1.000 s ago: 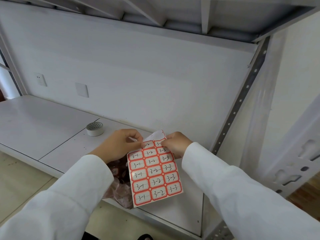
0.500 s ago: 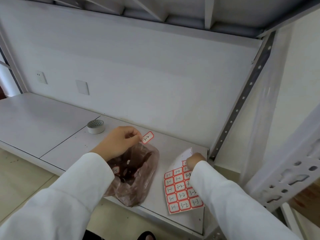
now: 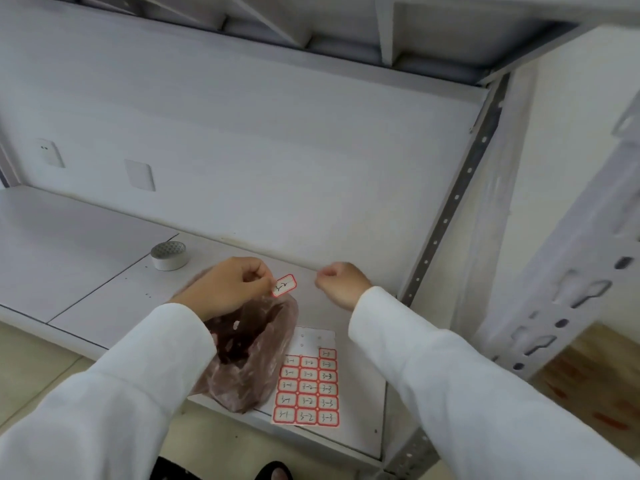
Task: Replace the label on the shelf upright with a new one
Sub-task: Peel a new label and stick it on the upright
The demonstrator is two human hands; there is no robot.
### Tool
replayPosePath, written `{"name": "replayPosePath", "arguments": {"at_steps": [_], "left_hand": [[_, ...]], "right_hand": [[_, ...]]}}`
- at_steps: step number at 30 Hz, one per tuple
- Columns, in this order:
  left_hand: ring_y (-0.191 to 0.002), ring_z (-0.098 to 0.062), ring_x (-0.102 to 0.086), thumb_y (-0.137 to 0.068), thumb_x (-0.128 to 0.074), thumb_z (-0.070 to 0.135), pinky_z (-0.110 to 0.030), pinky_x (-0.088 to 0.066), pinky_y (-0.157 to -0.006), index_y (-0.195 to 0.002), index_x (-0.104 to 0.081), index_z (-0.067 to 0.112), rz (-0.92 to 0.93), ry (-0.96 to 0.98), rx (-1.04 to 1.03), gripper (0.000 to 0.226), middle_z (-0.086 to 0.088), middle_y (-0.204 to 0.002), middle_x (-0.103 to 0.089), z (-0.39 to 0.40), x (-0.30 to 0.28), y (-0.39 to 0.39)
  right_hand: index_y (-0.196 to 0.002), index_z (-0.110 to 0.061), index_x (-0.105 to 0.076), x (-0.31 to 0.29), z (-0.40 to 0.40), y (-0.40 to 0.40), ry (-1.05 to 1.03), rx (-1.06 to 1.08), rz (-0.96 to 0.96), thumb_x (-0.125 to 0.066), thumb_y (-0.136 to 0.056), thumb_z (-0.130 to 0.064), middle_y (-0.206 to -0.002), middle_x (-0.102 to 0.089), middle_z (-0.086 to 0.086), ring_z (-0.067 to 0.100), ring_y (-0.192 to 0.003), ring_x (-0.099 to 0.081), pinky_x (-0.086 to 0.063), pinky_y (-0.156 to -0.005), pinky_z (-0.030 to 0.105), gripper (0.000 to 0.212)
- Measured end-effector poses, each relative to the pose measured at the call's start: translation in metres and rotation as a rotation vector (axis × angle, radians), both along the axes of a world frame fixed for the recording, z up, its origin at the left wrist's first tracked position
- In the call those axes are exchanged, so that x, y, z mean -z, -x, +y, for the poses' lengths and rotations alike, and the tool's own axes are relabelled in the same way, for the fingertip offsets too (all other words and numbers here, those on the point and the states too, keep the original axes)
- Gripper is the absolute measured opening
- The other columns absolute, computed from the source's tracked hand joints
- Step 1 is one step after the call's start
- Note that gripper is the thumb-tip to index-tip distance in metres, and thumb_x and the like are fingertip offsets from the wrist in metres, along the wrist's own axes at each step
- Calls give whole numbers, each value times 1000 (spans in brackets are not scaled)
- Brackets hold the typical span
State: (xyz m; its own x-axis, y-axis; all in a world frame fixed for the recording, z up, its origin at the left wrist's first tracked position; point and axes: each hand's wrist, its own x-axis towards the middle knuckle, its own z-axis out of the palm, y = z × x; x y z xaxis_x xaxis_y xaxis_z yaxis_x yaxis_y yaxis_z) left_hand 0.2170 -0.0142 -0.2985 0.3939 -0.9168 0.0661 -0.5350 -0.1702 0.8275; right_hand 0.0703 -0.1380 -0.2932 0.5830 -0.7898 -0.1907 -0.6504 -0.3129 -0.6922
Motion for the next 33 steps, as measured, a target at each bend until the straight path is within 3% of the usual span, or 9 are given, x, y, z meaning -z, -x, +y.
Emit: {"name": "replayPosePath", "arguments": {"at_steps": [4, 8, 12, 14, 18, 21, 24, 26, 33], "left_hand": [[-68, -12, -60, -80, -66, 15, -26, -47, -70, -72, -67, 15, 49, 18, 91, 8, -2, -72, -70, 0, -14, 20], [-62, -2, -60, -80, -67, 14, -18, -48, -68, -70, -66, 20, 75, 45, 202, 11, 8, -61, -68, -4, -37, 50], [-72, -10, -62, -73, -70, 29, -42, -50, -82, -72, -69, 20, -40, 56, 347, 10, 1, -72, -72, -4, -92, 73], [-76, -12, -62, -66, -69, 42, -46, -49, -87, -77, -69, 18, -115, 55, 389, 26, -9, -84, -72, 4, -129, 87], [-78, -14, -62, -75, -69, 26, -41, -50, -88, -79, -68, 12, -202, 120, 493, 14, -17, -90, -71, 23, -193, 117], [-78, -17, -61, -80, -65, 19, -33, -51, -81, -79, -66, 14, -295, 162, 525, 6, -19, -92, -70, 33, -226, 139], [-70, -10, -60, -68, -63, 32, -26, -49, -72, -75, -66, 16, -331, 243, 553, 18, -13, -80, -69, 38, -257, 171], [-67, -8, -57, -78, -64, 25, -23, -47, -68, -77, -66, 14, -364, 303, 561, 11, -6, -72, -66, 36, -277, 190], [-69, -5, -62, -84, -59, 30, -24, -48, -83, -84, -73, 30, -393, 371, 521, 13, 9, -70, -66, 36, -328, 218]], "right_hand": [[-100, -14, -69, -54, 25, 19, 12, -184, 9, -54, -85, -17, -88, -67, 5, 16, -85, -61, -44, -68, 24, 21], [-93, -14, -72, -98, 43, 54, 163, -208, 120, -58, -82, -19, -83, -70, 5, 15, -80, -63, -51, -76, 32, 19], [-83, -18, -71, -144, 68, 89, 430, -177, 164, -64, -79, -24, -79, -64, -4, 17, -82, -62, -46, -69, 26, 10], [-83, -19, -70, -165, 79, 105, 537, -136, 125, -67, -77, -31, -84, -64, -4, 16, -83, -60, -42, -67, 24, 13], [-94, -24, -58, -203, 101, 141, 670, -60, -18, -67, -76, -41, -90, -61, -5, 18, -85, -61, -41, -62, 26, 27], [-99, -26, -56, -226, 117, 166, 737, -41, -78, -63, -79, -41, -74, -57, -8, 11, -69, -55, -41, -57, 25, 25], [-83, -25, -64, -254, 128, 198, 769, -46, -160, -61, -79, -29, -56, -50, -8, 5, -54, -47, -40, -56, 24, 6], [-73, -26, -63, -274, 129, 217, 814, -5, -187, -61, -78, -28, -53, -49, -8, 4, -51, -45, -39, -54, 23, 6], [-66, -33, -60, -316, 122, 251, 930, 99, -194, -62, -82, -32, -74, -50, -13, 3, -65, -48, -37, -61, 21, 16]]}}
